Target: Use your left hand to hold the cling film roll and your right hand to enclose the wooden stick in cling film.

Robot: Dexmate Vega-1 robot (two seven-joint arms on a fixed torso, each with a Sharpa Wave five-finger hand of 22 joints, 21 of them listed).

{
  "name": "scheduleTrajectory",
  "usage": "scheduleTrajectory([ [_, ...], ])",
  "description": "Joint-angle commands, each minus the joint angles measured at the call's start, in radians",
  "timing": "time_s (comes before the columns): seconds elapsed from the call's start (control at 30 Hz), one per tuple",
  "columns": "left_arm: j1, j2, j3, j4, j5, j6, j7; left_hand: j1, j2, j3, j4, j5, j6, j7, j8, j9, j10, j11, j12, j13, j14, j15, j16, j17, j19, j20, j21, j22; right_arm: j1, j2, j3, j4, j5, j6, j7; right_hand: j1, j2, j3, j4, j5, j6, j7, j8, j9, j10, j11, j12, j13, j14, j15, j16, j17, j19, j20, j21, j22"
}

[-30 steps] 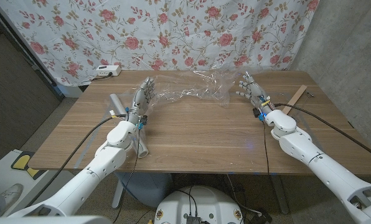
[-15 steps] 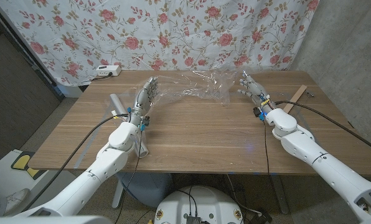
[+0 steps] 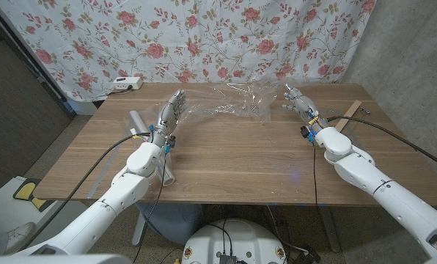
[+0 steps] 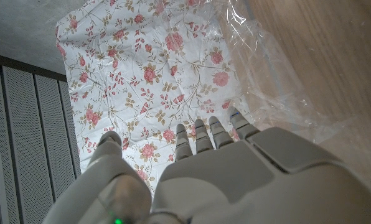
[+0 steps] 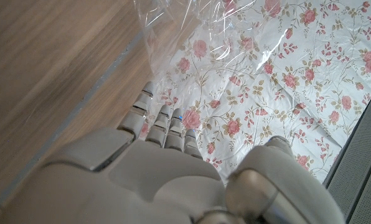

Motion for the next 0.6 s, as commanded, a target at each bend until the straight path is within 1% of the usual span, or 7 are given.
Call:
scheduleTrajectory([
  [0.03, -0.006, 0.015, 0.003, 0.007, 0.003, 0.028, -0.012, 0.005, 0.003, 0.006, -0.006, 0.003, 0.01, -0.003, 0.006, 0.005, 0.01, -0.003, 0.002, 0.004, 0.006, 0.0, 0.006, 0.003, 0.009, 0.001, -0.004, 0.002, 0.001, -0.037, -0.007, -0.049, -0.044, -0.042, -0.03, 0.01, 0.006, -0.002, -0.006, 0.002, 0.007, 0.007, 0.007, 0.005, 0.007, 0.002, 0.004, 0.001, 0.007, -0.003, 0.006, 0.001, 0.005, -0.002, 0.003, 0.002],
  [0.13, -0.004, 0.008, -0.002, 0.012, 0.0, 0.021, -0.004, 0.006, 0.003, 0.006, -0.006, 0.003, 0.015, 0.0, 0.007, 0.005, 0.012, -0.001, 0.003, 0.004, 0.006, 0.001, 0.006, 0.003, 0.009, 0.001, -0.006, 0.002, -0.004, -0.042, 0.0, -0.055, -0.045, -0.041, -0.037, 0.013, 0.007, -0.001, -0.008, 0.002, 0.012, 0.011, 0.009, 0.005, 0.008, 0.004, 0.004, 0.002, 0.009, -0.006, 0.006, 0.0, 0.009, -0.007, 0.003, 0.002],
  [0.37, 0.005, 0.034, -0.005, -0.005, 0.009, 0.04, -0.003, 0.006, 0.004, 0.007, -0.008, 0.002, 0.023, -0.001, 0.01, 0.005, 0.011, 0.0, 0.002, 0.004, 0.006, 0.001, 0.006, 0.003, 0.009, 0.0, -0.01, 0.003, -0.014, -0.048, 0.018, -0.073, -0.04, -0.051, -0.052, 0.027, 0.009, 0.002, -0.016, 0.002, 0.017, 0.019, 0.01, 0.005, 0.015, 0.01, 0.005, 0.002, 0.019, -0.001, 0.007, -0.002, 0.037, -0.019, 0.011, 0.001],
  [0.4, 0.005, 0.032, -0.007, 0.0, 0.004, 0.033, -0.008, 0.006, 0.004, 0.007, -0.008, 0.002, 0.024, -0.001, 0.01, 0.005, 0.012, 0.001, 0.002, 0.004, 0.006, 0.003, 0.006, 0.003, 0.008, 0.0, -0.011, 0.003, -0.016, -0.049, 0.02, -0.076, -0.041, -0.053, -0.057, 0.031, 0.01, 0.003, -0.017, 0.002, 0.02, 0.026, 0.011, 0.005, 0.017, 0.01, 0.005, 0.002, 0.02, -0.001, 0.007, -0.002, 0.037, -0.02, 0.01, 0.001],
  [0.47, 0.008, 0.032, -0.009, -0.001, 0.002, 0.033, -0.005, 0.006, 0.004, 0.006, -0.008, 0.002, 0.026, 0.0, 0.01, 0.005, 0.014, 0.001, 0.003, 0.004, 0.005, 0.004, 0.006, 0.003, 0.008, 0.0, -0.013, 0.003, -0.018, -0.057, 0.021, -0.091, -0.052, -0.072, -0.067, 0.044, 0.009, 0.005, -0.026, 0.001, 0.048, 0.063, 0.02, 0.005, 0.019, 0.006, 0.004, 0.001, 0.023, 0.0, 0.005, -0.004, 0.037, -0.021, 0.005, 0.0],
  [0.53, 0.011, 0.033, -0.013, -0.003, 0.0, 0.03, -0.004, 0.006, 0.004, 0.006, -0.008, 0.002, 0.027, 0.001, 0.01, 0.005, 0.015, 0.001, 0.003, 0.004, 0.005, 0.005, 0.006, 0.003, 0.008, 0.0, -0.014, 0.003, -0.018, -0.072, 0.019, -0.107, -0.073, -0.091, -0.075, 0.048, 0.008, 0.005, -0.029, 0.0, 0.061, 0.081, 0.023, 0.004, 0.021, 0.007, 0.004, 0.001, 0.024, 0.0, 0.005, -0.005, 0.038, -0.022, 0.004, -0.001],
  [0.6, 0.014, 0.035, -0.014, -0.005, 0.006, 0.024, 0.0, 0.005, 0.004, 0.006, -0.009, 0.001, 0.028, 0.001, 0.01, 0.005, 0.018, 0.003, 0.004, 0.004, 0.004, 0.005, 0.006, 0.003, 0.008, -0.001, -0.016, 0.003, -0.02, -0.077, 0.021, -0.124, -0.082, -0.115, -0.088, 0.051, 0.008, 0.005, -0.031, 0.0, 0.067, 0.086, 0.025, 0.004, 0.024, 0.006, 0.004, 0.001, 0.026, 0.0, 0.005, -0.005, 0.04, -0.023, 0.004, -0.001],
])
